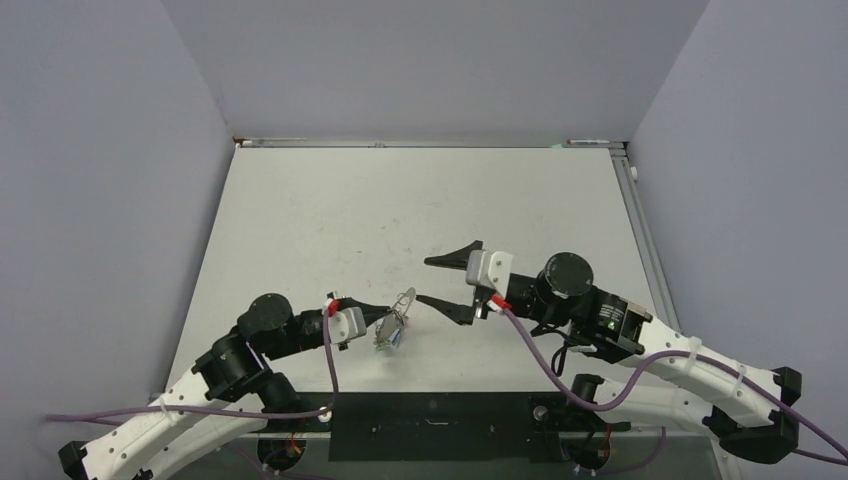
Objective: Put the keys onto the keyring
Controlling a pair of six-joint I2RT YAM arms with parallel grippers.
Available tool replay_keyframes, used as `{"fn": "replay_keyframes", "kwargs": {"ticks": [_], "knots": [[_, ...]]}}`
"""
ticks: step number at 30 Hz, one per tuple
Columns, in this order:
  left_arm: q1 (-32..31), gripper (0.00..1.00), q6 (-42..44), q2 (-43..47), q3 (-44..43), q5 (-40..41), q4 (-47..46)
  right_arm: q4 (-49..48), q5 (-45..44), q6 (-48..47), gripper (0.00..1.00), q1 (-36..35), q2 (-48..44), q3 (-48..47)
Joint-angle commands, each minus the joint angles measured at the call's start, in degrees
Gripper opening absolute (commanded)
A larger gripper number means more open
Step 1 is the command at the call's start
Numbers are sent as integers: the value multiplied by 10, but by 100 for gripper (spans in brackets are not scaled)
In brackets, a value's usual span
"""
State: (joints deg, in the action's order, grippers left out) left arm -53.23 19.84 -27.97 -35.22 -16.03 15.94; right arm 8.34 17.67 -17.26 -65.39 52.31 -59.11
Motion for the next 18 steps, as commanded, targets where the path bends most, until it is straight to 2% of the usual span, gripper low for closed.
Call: {"fn": "replay_keyframes", "kwargs": {"ticks": [1, 5, 11, 18], "knots": [[26, 0, -53, 30, 29, -59, -150, -107, 76, 54, 52, 43, -21, 40], [46, 0, -74, 32, 37, -81, -193, -123, 121, 70, 45, 59, -12, 60], [87, 0, -138, 42, 64, -137, -275, -126, 198, 79, 40, 65, 18, 62], [88, 0, -140, 49, 67, -146, -276, -124, 238, 73, 30, 82, 45, 57]]}}
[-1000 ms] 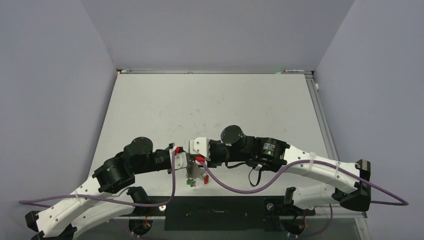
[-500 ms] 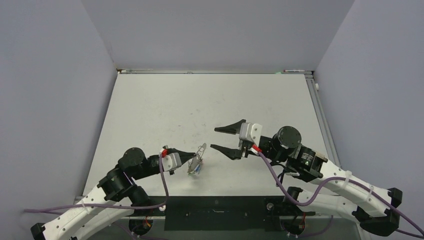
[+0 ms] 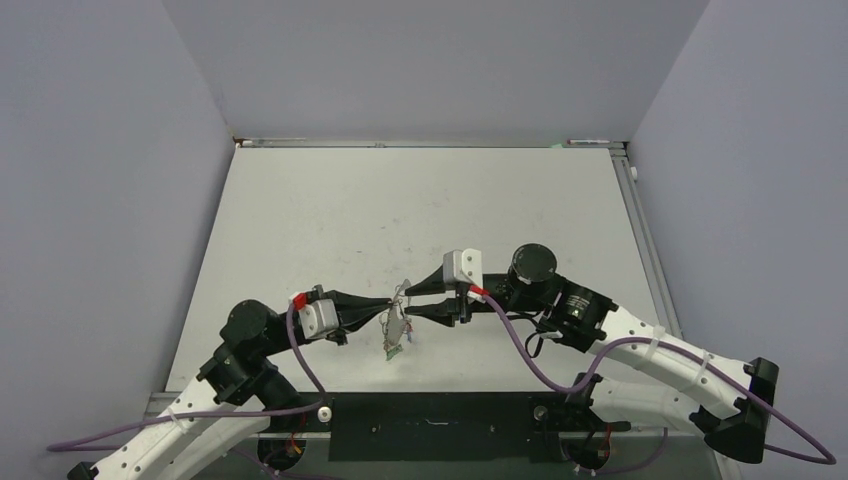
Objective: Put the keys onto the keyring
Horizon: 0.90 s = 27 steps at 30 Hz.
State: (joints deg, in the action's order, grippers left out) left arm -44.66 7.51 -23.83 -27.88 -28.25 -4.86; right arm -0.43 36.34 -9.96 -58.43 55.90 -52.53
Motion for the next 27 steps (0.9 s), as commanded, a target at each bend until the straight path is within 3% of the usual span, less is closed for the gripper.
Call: {"fn": "replay_keyframes", "kwargs": {"ticks": [1, 17, 22, 27], "knots": [[3, 0, -17, 9, -6, -23, -68, -35, 56, 0, 29, 15, 16, -12], [2, 0, -14, 18, -4, -26, -61, -24, 88, -9, 25, 38, 61, -48], [1, 0, -13, 16, -4, -25, -60, -20, 94, -11, 12, 38, 61, -49], [2, 0, -13, 17, -4, -24, -60, -13, 98, -13, 7, 38, 64, -50]]}}
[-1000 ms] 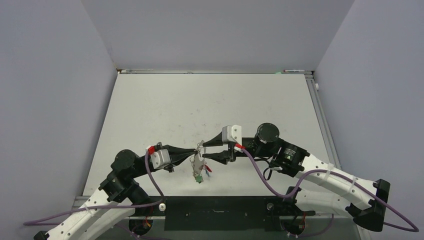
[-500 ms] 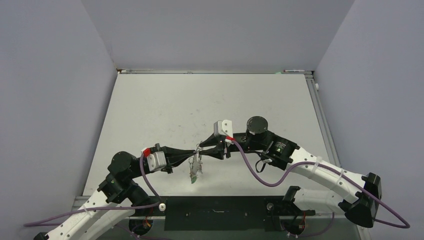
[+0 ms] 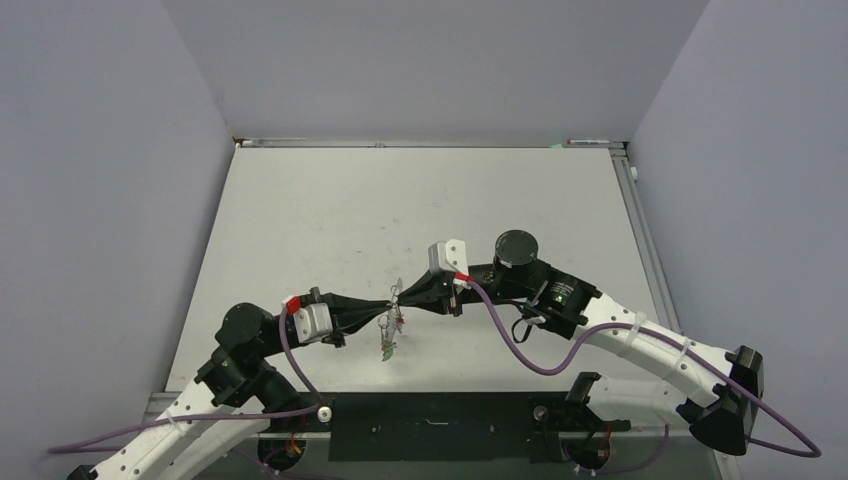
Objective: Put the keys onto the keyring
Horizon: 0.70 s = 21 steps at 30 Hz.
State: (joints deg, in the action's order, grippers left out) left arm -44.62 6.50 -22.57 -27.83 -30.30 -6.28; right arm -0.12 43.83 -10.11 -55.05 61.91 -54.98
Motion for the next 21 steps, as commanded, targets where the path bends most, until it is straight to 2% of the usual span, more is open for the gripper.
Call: {"fn": "replay_keyframes", "kwargs": {"ticks": [1, 21], "knots": [[2, 0, -3, 4, -5, -4, -46, -16, 24, -12, 6, 4, 4, -25], [2, 0, -1, 20, -2, 8, -48, -13, 3, -15, 5, 4, -1, -7]]}}
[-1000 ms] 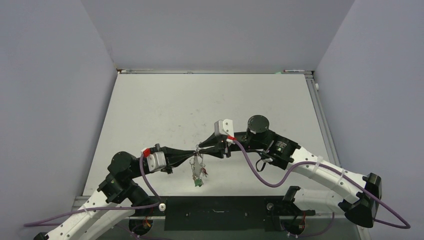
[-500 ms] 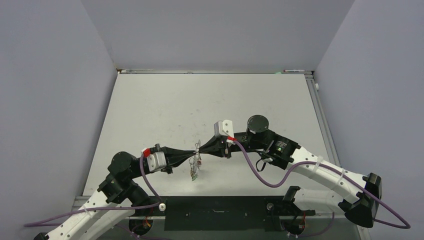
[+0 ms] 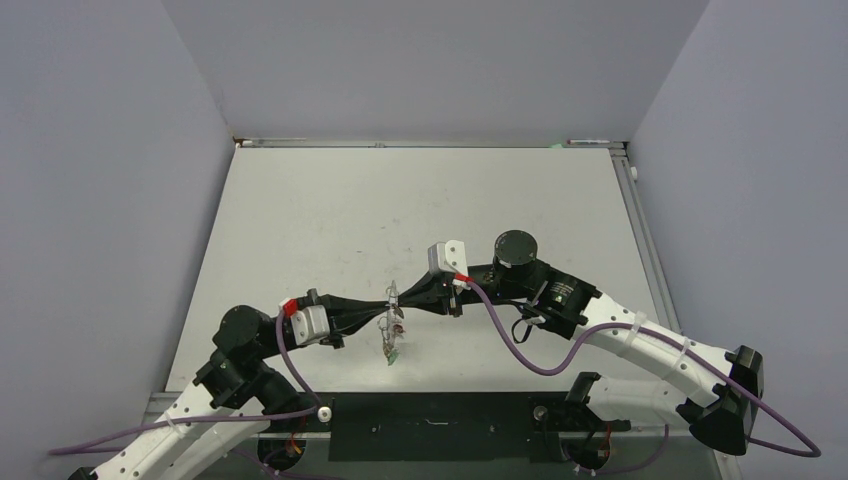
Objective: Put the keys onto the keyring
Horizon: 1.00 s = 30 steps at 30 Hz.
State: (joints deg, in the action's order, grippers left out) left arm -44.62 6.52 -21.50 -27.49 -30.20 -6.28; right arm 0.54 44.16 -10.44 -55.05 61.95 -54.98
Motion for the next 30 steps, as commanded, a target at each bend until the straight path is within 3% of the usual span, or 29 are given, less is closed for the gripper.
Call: {"fn": "replay_keyframes", "kwargs": {"ticks": [1, 18, 24, 26, 30], "knots": [[2, 0, -1, 9, -6, 8, -48, -19, -1, -12, 5, 4, -2, -7], [2, 0, 0, 14, -4, 9, -49, -26, -10, -7, 7, 4, -2, -4], [2, 0, 1, 14, -4, 10, -50, -34, -51, 5, 57, 4, -20, 4], [2, 0, 2, 16, -3, 15, -51, -48, -77, 15, 62, 4, -32, 14], [2, 0, 5, 16, -1, 29, -53, -89, -140, 40, 62, 4, -52, 37]]}}
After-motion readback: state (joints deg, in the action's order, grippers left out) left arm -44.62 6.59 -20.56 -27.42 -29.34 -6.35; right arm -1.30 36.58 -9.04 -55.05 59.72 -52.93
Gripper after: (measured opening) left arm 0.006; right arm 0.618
